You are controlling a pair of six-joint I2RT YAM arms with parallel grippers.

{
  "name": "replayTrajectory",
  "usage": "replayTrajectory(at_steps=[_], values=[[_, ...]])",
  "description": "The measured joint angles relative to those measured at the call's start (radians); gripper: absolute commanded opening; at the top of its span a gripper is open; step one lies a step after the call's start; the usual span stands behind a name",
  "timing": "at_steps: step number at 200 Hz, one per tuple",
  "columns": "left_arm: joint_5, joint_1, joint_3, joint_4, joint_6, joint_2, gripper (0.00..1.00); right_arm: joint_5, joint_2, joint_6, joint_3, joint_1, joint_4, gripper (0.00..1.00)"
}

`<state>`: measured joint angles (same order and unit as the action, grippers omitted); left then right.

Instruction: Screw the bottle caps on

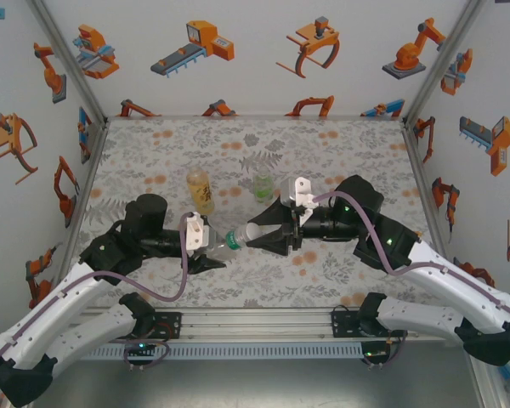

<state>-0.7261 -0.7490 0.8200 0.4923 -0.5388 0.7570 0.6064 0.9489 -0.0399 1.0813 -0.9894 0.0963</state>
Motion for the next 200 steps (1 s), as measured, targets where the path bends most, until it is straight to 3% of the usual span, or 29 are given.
replayTrajectory(at_steps=[147, 200], values=[[-0.11, 0.019, -0.014, -0.001, 0.013, -0.003, 0.0, 0.085, 0.006, -0.041, -0.002, -0.009, -0.031, 0.22], [-0.114, 0.023, -0.019, 0.0, 0.014, -0.001, 0.0, 0.058, 0.007, -0.074, 0.0, -0.018, -0.012, 0.21]])
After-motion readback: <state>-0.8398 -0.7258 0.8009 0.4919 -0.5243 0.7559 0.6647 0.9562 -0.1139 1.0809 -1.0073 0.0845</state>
